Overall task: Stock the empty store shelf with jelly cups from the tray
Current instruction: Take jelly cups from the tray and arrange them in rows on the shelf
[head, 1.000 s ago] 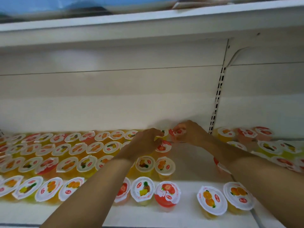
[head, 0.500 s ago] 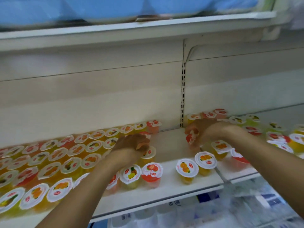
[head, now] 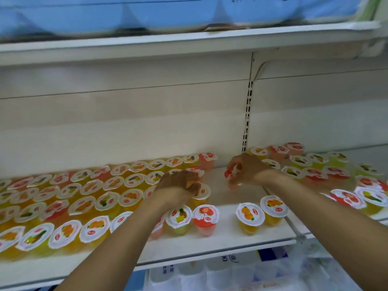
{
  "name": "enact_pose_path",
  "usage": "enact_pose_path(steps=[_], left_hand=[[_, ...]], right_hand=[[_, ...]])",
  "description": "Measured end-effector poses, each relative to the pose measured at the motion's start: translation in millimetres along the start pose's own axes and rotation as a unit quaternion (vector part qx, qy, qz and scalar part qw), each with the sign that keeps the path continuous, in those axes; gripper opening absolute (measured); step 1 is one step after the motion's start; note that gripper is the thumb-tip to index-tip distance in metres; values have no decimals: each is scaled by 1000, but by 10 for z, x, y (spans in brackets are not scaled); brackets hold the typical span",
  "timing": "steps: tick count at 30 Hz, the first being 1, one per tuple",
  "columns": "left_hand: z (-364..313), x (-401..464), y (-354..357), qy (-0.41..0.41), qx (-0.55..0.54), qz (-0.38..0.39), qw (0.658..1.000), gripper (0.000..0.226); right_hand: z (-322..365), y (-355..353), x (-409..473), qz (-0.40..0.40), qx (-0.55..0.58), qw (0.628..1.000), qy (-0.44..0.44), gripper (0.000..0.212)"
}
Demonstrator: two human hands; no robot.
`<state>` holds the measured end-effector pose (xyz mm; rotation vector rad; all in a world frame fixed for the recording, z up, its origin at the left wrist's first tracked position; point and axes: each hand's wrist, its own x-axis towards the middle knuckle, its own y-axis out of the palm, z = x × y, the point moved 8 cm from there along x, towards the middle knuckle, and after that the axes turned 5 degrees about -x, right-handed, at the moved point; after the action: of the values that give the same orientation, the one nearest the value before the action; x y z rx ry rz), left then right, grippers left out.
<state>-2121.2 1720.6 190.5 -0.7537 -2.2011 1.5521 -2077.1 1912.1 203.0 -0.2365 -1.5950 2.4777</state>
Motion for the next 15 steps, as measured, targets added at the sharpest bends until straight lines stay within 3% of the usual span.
enact_pose_path(steps=[8,15], left_hand=[[24,39,-16,-2,-19,-7,1000,39],[-4,-22,-24,-3,-27,-4,1000,40]], right_hand=[[404,198,286,-45,49,993,-95,14],[433,208,183,-33,45,993,-101,21]])
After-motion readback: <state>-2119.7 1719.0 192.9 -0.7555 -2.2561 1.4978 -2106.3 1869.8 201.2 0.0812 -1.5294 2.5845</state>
